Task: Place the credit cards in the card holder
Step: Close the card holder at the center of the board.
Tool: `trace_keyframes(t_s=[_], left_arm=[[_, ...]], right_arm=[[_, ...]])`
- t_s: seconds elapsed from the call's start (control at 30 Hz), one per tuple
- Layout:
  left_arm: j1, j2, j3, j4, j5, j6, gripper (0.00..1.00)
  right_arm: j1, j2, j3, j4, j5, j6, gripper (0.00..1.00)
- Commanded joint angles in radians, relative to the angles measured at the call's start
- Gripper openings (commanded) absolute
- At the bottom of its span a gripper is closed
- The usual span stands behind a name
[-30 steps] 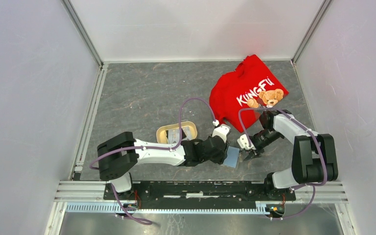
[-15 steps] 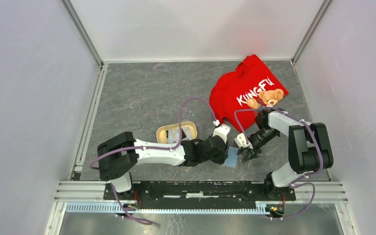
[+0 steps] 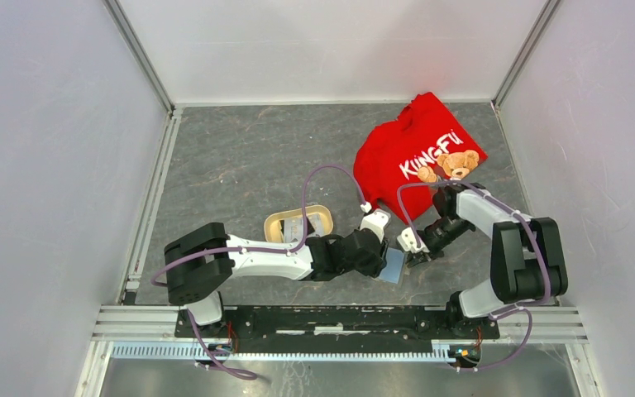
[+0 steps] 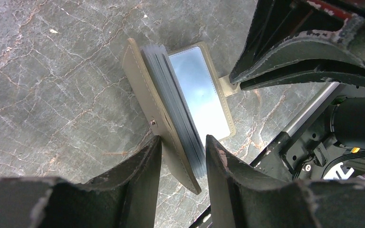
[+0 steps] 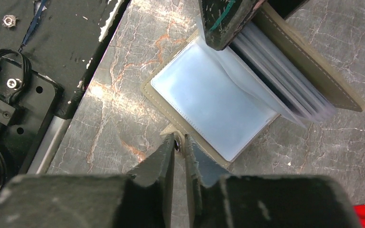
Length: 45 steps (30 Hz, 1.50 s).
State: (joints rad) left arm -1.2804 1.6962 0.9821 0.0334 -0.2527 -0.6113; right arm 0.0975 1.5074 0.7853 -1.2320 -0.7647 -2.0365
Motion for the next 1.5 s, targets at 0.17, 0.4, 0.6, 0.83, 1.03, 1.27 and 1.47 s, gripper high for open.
trace_keyframes(t_s=[0.17, 0.4, 0.6, 0.83, 1.03, 1.27, 1.47], left_arm=[[-0.004, 0.005, 0.007, 0.122, 0.092, 0.002, 0.46], [-0.001, 0.037, -0.013, 0.215, 0.195, -0.03, 0.51], [0.029, 0.059, -0.072, 0.34, 0.296, -0.078, 0.57], [0.074, 0.121, -0.12, 0.55, 0.433, -0.134, 0.61], [0.096, 0.156, -0.135, 0.593, 0.447, -0.152, 0.63], [0.138, 0.156, -0.179, 0.53, 0.35, -0.222, 0.39], [0.154, 0.214, -0.122, 0.464, 0.322, -0.238, 0.3]], right_arm=[[0.003, -0.063, 0.021, -0.02, 0.003, -0.053, 0.01], [0.002, -0.121, 0.048, -0.023, -0.033, -0.062, 0.0], [0.002, -0.13, 0.038, -0.023, -0.052, -0.081, 0.0], [0.002, -0.109, 0.047, -0.019, -0.074, -0.096, 0.0], [0.002, -0.096, 0.07, -0.023, -0.085, -0.116, 0.0], [0.002, -0.101, 0.07, -0.023, -0.053, -0.13, 0.0], [0.002, -0.125, 0.059, -0.025, -0.08, -0.169, 0.0]])
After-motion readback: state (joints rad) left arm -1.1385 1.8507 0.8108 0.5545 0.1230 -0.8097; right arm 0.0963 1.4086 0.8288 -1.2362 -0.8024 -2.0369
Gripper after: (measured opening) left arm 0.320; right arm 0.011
